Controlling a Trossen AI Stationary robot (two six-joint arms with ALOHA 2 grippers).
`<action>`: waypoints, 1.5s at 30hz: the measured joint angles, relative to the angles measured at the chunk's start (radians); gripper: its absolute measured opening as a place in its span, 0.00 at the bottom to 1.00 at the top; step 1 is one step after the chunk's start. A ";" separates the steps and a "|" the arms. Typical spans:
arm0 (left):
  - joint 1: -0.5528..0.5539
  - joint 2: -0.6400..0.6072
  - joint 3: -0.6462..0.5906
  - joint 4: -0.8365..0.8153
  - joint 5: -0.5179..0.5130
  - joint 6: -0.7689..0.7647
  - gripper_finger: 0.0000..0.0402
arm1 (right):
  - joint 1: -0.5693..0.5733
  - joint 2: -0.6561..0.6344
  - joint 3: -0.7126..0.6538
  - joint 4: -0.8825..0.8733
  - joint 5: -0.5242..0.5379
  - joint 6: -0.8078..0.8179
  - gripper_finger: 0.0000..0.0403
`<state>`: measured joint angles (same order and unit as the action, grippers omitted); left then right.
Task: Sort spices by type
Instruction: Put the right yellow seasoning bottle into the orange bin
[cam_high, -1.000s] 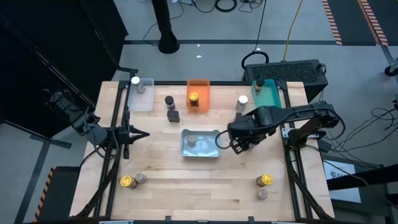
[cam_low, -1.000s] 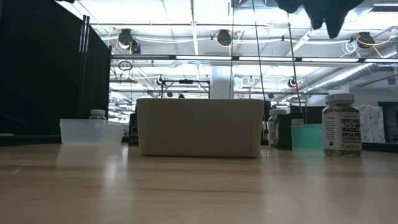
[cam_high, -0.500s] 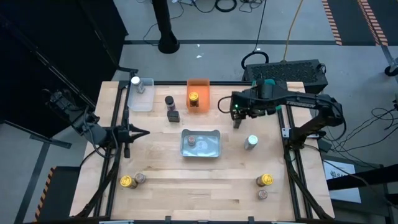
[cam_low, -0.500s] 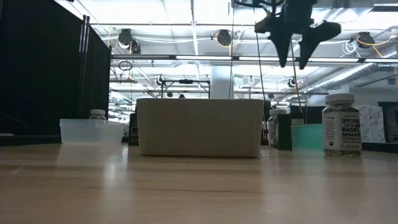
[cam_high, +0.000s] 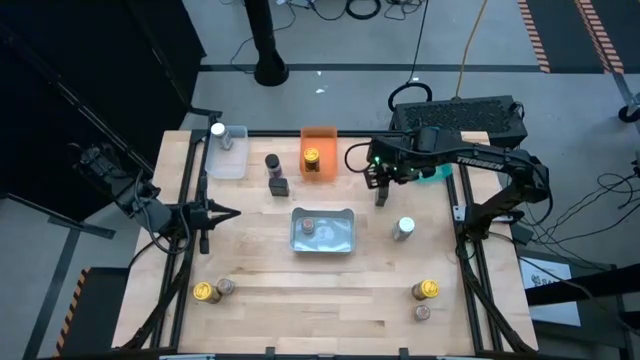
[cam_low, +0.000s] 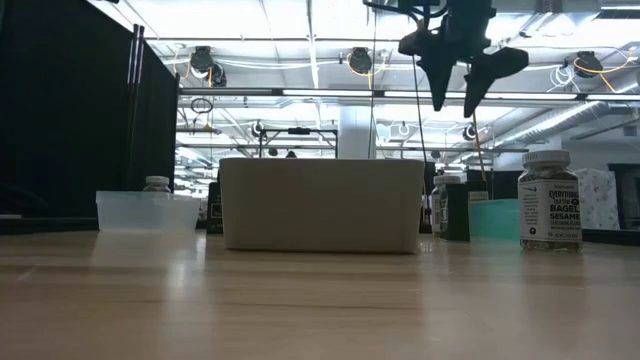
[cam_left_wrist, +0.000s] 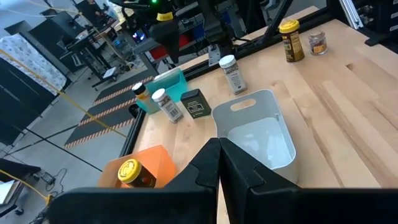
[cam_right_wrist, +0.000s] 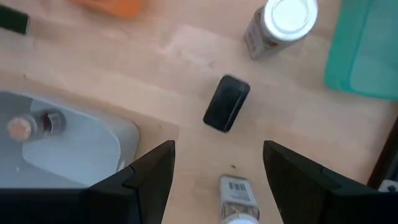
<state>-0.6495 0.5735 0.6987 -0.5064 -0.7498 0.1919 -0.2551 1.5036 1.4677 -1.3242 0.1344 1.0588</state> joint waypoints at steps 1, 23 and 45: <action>0.000 0.000 0.000 0.000 0.000 0.000 0.04 | -0.003 0.000 0.000 0.002 0.007 0.012 0.56; 0.000 0.000 0.000 0.000 0.000 0.000 0.04 | -0.139 -0.002 0.001 -0.084 -0.138 -0.083 0.56; 0.000 0.000 0.000 -0.001 0.000 -0.002 0.04 | -0.140 -0.001 0.001 -0.061 -0.089 0.042 0.56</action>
<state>-0.6498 0.5737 0.6987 -0.5072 -0.7494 0.1896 -0.3951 1.5024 1.4685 -1.3852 0.0459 1.1013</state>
